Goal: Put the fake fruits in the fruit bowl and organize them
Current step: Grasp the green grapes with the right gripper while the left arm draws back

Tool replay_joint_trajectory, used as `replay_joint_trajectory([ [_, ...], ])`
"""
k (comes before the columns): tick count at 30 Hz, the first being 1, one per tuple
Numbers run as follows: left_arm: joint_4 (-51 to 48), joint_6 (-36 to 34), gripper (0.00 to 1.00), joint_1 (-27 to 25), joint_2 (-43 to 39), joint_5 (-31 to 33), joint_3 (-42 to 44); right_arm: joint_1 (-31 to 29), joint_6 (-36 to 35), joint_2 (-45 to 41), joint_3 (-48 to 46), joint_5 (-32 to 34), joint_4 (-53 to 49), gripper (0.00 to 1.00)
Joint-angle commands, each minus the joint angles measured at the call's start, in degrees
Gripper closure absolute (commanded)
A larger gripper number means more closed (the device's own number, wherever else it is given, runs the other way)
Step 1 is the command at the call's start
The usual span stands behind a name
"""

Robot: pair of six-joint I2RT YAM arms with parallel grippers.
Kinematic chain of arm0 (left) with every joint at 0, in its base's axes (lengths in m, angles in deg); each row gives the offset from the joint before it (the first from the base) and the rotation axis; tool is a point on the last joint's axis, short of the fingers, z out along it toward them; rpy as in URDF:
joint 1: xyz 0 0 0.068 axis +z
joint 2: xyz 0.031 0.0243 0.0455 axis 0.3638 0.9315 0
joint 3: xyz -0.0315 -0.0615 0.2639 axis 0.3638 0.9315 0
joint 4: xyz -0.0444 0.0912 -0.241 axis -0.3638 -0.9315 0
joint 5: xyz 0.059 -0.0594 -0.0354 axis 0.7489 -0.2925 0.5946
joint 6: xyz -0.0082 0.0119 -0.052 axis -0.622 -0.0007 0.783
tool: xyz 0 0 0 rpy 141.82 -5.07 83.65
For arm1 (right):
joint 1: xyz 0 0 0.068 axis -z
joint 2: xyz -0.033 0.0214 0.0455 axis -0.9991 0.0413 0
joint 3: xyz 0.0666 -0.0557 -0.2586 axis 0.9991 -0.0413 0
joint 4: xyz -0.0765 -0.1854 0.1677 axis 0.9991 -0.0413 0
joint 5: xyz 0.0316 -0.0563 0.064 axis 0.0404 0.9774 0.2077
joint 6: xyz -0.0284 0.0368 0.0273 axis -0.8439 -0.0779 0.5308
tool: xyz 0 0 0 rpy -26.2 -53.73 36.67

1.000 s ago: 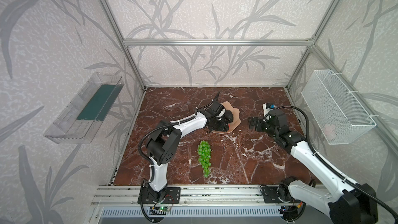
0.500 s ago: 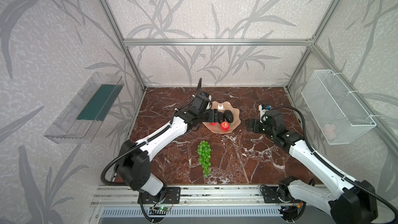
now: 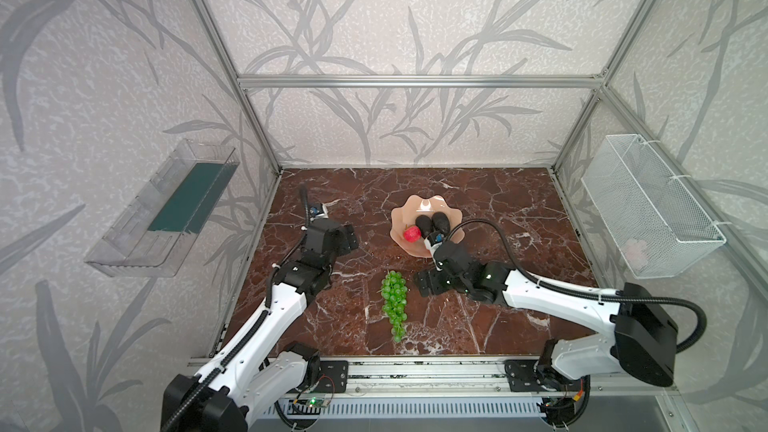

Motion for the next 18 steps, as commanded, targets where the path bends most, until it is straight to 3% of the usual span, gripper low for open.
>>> replay_joint_trajectory([
  [1, -0.8, 3.6, 0.04, 2.4, -3.1, -0.1, 1.5, -3.8, 2.6, 3.4, 2.4, 0.9, 4.5, 0.03],
  [8, -1.5, 4.6, 0.03, 5.7, -5.3, -2.5, 2.2, -7.4, 4.3, 11.8, 4.5, 2.9, 10.4, 0.02],
  [18, -1.4, 4.7, 0.03, 7.2, -6.0, -4.1, 2.5, -11.2, 9.6, 21.8, 7.5, 14.7, 13.1, 0.02],
])
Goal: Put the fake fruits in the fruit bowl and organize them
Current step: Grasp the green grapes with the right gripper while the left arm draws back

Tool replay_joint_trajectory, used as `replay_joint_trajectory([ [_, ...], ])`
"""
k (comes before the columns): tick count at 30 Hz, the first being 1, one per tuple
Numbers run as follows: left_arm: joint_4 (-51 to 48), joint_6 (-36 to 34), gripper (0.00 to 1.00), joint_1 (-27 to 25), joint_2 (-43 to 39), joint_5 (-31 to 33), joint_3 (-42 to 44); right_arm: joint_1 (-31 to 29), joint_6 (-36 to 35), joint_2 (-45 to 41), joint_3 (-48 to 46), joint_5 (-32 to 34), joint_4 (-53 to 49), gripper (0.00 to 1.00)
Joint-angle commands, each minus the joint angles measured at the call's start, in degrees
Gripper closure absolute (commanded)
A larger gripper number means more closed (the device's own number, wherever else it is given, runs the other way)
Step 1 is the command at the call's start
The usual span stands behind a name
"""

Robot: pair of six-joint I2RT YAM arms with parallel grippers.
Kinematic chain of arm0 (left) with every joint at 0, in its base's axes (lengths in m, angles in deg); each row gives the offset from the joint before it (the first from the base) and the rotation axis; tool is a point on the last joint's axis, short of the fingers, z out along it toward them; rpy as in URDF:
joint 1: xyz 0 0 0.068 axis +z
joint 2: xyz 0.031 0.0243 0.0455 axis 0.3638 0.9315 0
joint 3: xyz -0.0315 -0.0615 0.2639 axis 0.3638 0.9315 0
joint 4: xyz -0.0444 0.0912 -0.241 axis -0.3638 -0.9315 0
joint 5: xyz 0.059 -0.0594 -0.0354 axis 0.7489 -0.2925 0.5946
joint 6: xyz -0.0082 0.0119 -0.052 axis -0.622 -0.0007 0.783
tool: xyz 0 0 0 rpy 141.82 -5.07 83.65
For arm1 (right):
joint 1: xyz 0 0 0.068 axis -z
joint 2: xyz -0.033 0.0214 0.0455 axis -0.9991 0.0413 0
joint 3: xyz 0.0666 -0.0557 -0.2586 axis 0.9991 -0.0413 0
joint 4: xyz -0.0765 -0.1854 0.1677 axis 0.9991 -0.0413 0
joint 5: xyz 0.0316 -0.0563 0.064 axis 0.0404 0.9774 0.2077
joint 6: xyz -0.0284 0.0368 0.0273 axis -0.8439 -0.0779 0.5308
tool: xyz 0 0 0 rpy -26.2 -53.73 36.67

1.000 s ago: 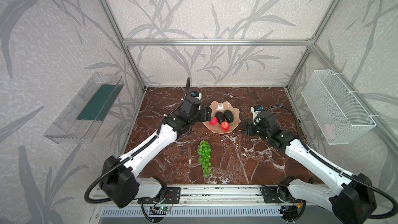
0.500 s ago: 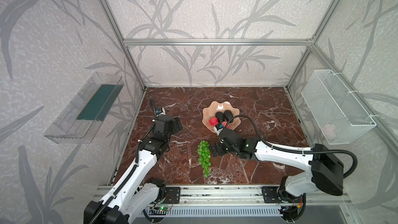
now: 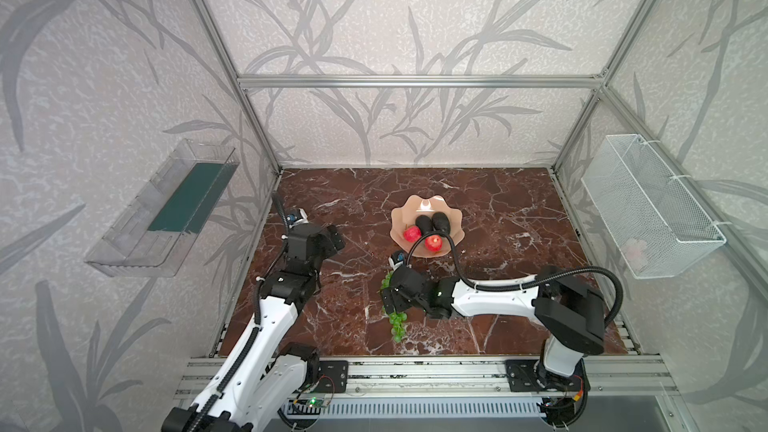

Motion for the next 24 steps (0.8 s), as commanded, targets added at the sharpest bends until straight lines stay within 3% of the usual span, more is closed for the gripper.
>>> replay_joint_trajectory([
  [1, -0.9, 1.1, 0.03, 0.5, -1.2, -0.3, 0.8, -0.8, 2.4, 2.2, 1.0, 5.7, 2.6, 0.03],
  [8, -0.7, 1.0, 0.03, 0.8, -1.3, -0.9, 1.0, -0.8, 2.4, 6.1, 2.1, 7.6, 5.1, 0.11],
  [15, -0.5, 1.0, 0.03, 1.0, -1.3, -1.4, 1.0, -0.8, 2.0, 6.9, 1.3, 6.8, 7.7, 0.38],
  [24, -0.5, 0.9, 0.03, 1.2, -1.3, -1.7, 0.9, -0.7, 0.3, 2.2, -3.9, 7.3, 14.5, 0.56],
])
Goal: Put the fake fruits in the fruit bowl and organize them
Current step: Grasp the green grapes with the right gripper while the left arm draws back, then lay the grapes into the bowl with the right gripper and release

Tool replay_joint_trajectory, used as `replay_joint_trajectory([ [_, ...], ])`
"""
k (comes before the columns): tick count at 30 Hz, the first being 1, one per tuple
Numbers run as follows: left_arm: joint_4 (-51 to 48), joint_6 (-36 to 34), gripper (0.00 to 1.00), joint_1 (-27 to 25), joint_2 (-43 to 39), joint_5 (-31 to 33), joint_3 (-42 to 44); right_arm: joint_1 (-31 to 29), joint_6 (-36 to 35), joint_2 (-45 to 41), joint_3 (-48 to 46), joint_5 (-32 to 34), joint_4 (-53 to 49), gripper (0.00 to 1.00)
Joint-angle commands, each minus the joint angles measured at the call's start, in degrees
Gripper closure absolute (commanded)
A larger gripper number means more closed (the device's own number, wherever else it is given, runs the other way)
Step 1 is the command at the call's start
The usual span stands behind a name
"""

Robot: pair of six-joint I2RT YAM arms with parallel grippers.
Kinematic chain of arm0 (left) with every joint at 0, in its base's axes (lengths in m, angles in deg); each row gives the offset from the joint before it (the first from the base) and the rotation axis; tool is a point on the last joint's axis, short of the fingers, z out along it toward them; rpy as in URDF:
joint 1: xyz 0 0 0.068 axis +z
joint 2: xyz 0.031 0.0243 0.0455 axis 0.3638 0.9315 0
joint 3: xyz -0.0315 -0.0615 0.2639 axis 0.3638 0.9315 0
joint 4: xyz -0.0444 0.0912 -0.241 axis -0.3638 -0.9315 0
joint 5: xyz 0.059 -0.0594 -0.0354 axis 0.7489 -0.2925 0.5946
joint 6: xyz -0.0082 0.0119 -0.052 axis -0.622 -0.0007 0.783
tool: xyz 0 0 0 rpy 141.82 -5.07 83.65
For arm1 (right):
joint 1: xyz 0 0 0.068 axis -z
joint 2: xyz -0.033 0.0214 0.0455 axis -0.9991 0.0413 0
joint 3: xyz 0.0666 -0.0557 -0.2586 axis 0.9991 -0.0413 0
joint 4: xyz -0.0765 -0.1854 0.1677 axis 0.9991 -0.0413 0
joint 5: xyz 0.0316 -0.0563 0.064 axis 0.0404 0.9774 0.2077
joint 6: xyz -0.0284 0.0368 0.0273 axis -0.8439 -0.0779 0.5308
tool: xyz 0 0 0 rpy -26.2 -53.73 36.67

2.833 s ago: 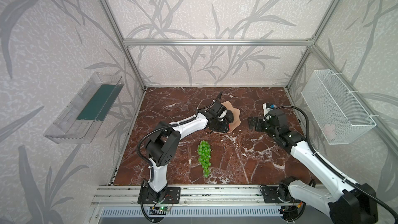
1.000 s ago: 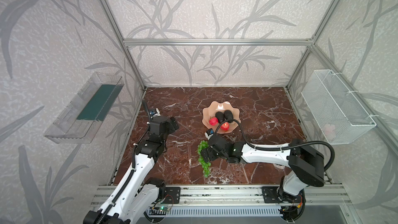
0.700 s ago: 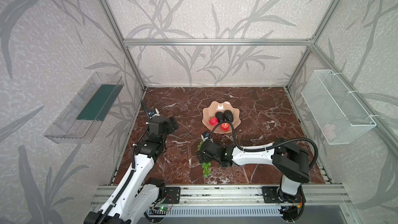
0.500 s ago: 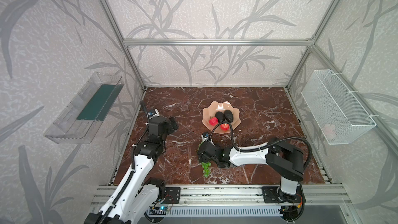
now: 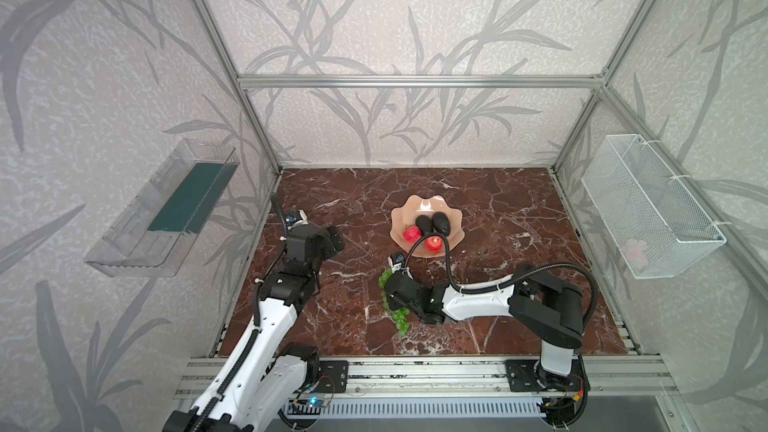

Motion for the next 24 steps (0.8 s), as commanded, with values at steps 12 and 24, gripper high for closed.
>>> replay_joint_trajectory([
  [12, -0.4, 0.6, 0.03, 0.7, -1.0, 0.5, 0.4, 0.2, -6.9, -18.3, -3.7, 5.6, -0.2, 0.57],
  [24, -0.1, 0.9, 0.03, 0.8, -1.0, 0.0, 0.5, 15.1, -12.9, -23.3, 2.5, -3.0, -6.1, 0.57],
])
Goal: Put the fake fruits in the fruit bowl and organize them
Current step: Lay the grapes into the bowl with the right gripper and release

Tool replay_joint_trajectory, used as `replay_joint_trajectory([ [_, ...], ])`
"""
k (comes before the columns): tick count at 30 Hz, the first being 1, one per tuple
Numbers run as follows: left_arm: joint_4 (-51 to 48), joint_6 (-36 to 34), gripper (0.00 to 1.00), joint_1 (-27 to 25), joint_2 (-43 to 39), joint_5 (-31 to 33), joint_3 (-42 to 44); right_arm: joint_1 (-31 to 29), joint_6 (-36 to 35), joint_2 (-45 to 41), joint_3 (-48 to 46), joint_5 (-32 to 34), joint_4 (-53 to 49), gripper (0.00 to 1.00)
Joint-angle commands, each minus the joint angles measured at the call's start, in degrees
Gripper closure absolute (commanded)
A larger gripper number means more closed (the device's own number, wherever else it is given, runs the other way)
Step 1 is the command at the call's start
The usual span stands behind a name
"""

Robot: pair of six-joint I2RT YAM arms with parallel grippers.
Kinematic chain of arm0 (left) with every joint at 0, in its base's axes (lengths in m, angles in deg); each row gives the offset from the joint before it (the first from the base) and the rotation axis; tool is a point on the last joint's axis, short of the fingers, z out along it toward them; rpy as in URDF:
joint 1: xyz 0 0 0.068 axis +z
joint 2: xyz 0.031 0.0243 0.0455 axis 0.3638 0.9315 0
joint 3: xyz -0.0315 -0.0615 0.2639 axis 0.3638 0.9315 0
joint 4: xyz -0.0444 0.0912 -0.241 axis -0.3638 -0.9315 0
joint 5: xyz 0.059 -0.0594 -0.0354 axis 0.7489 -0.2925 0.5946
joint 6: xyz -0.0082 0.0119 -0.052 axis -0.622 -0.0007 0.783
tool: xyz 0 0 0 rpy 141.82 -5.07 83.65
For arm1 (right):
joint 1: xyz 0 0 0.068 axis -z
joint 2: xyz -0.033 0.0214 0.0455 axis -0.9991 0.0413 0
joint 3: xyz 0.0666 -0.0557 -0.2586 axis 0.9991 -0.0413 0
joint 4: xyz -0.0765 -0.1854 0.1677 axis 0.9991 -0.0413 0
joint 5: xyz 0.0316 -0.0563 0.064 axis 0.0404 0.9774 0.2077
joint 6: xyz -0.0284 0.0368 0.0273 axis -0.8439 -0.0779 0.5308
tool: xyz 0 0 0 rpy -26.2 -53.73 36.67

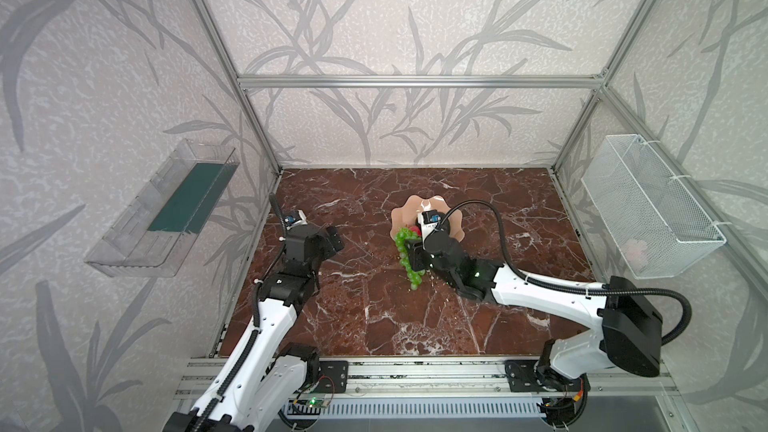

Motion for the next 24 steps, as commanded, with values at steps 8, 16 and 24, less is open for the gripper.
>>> replay_joint_trajectory([
  [8, 0.0, 0.9, 0.03, 0.5, -1.1, 0.1, 0.8, 11.0, -6.5, 4.9, 6.0, -5.8, 0.7, 0.57],
  [16, 0.1, 0.9, 0.03, 0.7, -1.0, 0.2, 0.8, 14.8, -8.1, 14.7, 11.7, -9.1, 2.4, 0.57],
  [24, -0.1, 0.7, 0.03, 0.7, -1.1, 0.8, 0.8, 15.9, -7.8, 22.6, 17.1, -11.4, 1.8, 0.53],
])
